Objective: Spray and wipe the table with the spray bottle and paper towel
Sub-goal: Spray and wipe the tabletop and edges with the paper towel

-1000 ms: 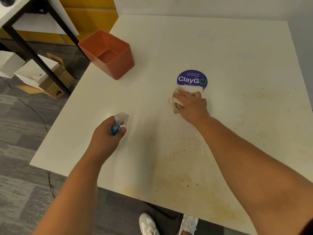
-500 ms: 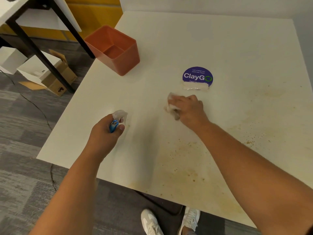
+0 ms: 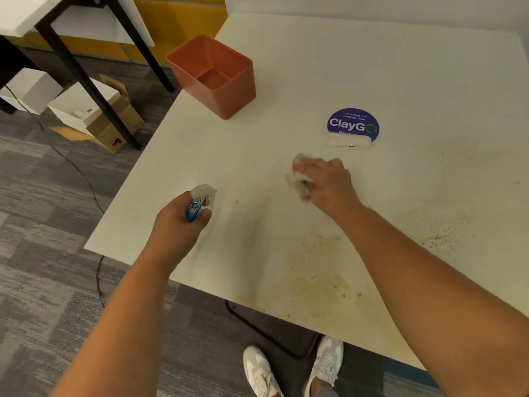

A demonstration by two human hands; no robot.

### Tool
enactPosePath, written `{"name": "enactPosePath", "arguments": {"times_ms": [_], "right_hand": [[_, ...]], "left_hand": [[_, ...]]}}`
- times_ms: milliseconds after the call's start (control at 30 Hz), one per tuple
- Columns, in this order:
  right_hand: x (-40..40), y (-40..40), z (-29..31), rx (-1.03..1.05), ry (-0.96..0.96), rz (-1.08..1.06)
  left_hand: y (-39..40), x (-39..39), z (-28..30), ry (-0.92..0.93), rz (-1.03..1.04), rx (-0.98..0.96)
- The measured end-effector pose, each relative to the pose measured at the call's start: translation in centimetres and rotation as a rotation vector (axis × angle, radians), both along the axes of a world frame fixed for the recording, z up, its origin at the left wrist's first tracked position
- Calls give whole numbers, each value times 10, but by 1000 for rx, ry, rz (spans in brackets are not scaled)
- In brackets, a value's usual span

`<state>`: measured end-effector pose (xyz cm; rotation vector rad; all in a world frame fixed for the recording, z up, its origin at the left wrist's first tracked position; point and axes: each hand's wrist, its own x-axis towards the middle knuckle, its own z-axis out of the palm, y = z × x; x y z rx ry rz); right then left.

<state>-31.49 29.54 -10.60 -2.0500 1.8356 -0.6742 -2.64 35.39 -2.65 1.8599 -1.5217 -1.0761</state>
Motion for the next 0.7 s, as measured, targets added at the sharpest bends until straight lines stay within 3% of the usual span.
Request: {"name": "enactPosePath", "arguments": {"times_ms": [67, 133, 233, 367, 433, 500, 600, 700], "right_hand": [[3, -10, -3, 94, 201, -55], [20, -2, 2, 84, 250, 12], [48, 27, -4, 60, 191, 189], [53, 57, -14, 2, -28, 433], [48, 45, -2, -66, -159, 353], [40, 22, 7, -107, -165, 125], [35, -2, -1, 73, 190, 0], [55, 8, -7, 61, 234, 92]], "left_hand": [[4, 5, 0, -1, 13, -2], [7, 9, -1, -8, 19, -2], [10, 14, -2, 0, 28, 1], [12, 20, -1, -10, 33, 17], [12, 23, -1, -9, 36, 19], [14, 27, -2, -10, 35, 17], [15, 32, -5, -10, 35, 18], [15, 37, -9, -1, 27, 34]]}}
